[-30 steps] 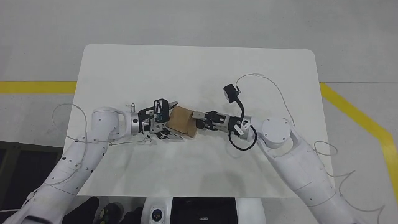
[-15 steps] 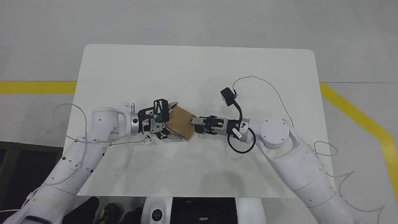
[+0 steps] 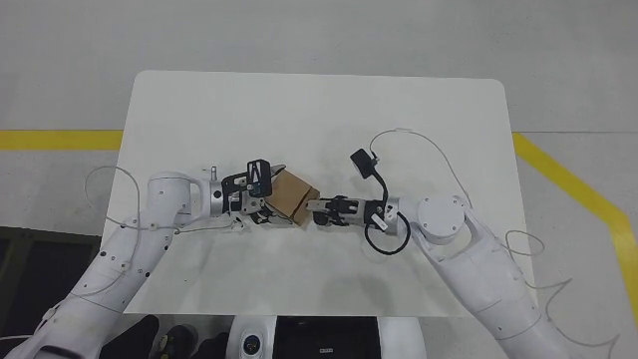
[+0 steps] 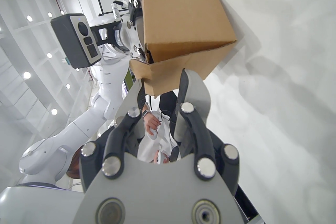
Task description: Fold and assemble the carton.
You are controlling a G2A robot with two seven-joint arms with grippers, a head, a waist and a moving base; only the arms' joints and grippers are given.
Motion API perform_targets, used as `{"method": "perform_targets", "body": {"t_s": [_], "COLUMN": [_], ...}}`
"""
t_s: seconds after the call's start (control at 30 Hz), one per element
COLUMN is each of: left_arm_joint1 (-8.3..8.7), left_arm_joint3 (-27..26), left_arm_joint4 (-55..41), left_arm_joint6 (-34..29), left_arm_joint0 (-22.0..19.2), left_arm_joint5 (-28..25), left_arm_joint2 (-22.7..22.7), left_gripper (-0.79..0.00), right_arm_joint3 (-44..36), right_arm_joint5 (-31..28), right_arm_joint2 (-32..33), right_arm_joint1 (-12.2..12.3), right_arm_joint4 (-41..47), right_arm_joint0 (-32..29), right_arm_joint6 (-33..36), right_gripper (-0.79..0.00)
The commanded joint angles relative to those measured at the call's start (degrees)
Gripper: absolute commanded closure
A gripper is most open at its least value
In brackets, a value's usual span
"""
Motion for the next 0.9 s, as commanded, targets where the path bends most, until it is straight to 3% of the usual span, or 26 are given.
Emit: {"method": "perform_targets", "body": {"t_s": [0.0, 0.67, 0.87], "left_arm_joint1": [0.0, 0.07, 0.09], "left_arm_joint3": [0.0, -0.2, -0.2], "left_arm_joint4": [0.0, 0.2, 0.1], "left_arm_joint6": [0.0, 0.1, 0.0], "left_arm_joint0": [0.0, 0.0, 0.0], "left_arm_joint5": [0.0, 0.1, 0.0], "left_arm_joint2": [0.0, 0.0, 0.0], "left_gripper": [-0.785, -0.785, -0.785], "right_arm_joint3": [0.0, 2.1, 3.0], "right_arm_joint5": [0.7, -0.1, -2.3], "right_arm_joint2": [0.0, -2.0, -2.7], "right_arm_joint1": [0.1, -0.3, -0.7], "right_arm_joint4": [-0.4, -0.7, 0.9], "right_arm_joint0": [0.0, 1.7, 2.2], "right_arm_joint6": [0.4, 0.0, -1.3], "right_gripper": [-0.24, -0.185, -0.243]}}
